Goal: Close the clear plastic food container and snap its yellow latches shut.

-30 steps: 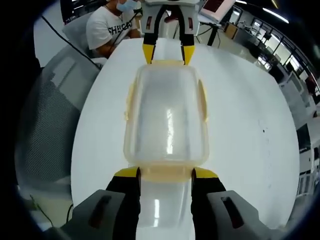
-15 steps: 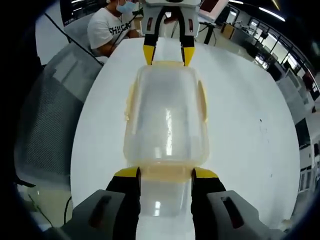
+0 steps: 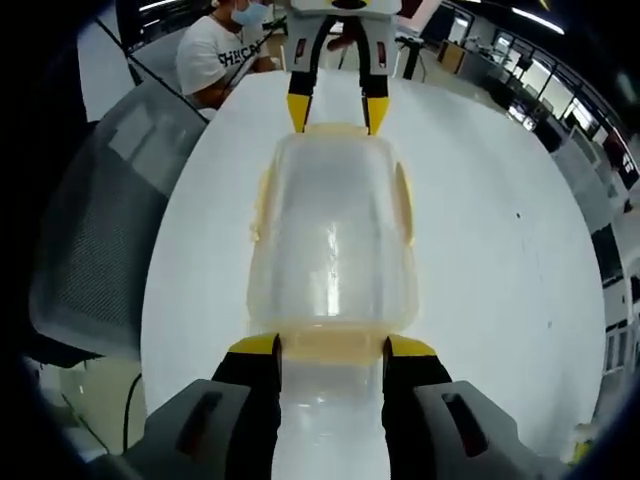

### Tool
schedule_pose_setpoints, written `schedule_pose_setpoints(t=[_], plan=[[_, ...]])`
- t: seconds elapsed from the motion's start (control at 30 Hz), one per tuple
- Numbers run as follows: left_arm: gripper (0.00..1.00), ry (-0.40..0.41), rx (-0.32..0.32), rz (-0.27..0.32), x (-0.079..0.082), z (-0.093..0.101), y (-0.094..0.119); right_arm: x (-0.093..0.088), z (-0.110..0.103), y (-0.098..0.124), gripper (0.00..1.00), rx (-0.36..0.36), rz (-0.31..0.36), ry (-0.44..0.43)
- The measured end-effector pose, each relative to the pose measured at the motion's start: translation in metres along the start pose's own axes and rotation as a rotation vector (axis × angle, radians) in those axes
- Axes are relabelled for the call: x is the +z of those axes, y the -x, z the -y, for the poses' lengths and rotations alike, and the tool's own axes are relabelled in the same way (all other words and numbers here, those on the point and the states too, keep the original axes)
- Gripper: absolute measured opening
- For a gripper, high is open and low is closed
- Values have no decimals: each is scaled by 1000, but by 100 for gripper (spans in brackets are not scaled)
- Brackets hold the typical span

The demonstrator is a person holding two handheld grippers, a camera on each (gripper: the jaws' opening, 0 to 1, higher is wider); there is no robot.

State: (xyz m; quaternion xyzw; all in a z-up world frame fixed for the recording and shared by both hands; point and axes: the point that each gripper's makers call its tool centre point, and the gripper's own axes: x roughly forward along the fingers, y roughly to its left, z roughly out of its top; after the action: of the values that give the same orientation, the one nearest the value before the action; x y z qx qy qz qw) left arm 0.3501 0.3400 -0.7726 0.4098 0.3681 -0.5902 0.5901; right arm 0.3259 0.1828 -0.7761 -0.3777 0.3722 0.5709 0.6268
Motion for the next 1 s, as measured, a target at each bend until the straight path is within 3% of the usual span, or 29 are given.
schedule_pose_setpoints(t=[0.6,1.0], plan=[[33,-29,-26,39,38,-3,-24,-42,-1,16,36,-16,-8,-41],[33,-30,-38,52,53,0,-29,-55,-3,23,36,-10,-11,-44]])
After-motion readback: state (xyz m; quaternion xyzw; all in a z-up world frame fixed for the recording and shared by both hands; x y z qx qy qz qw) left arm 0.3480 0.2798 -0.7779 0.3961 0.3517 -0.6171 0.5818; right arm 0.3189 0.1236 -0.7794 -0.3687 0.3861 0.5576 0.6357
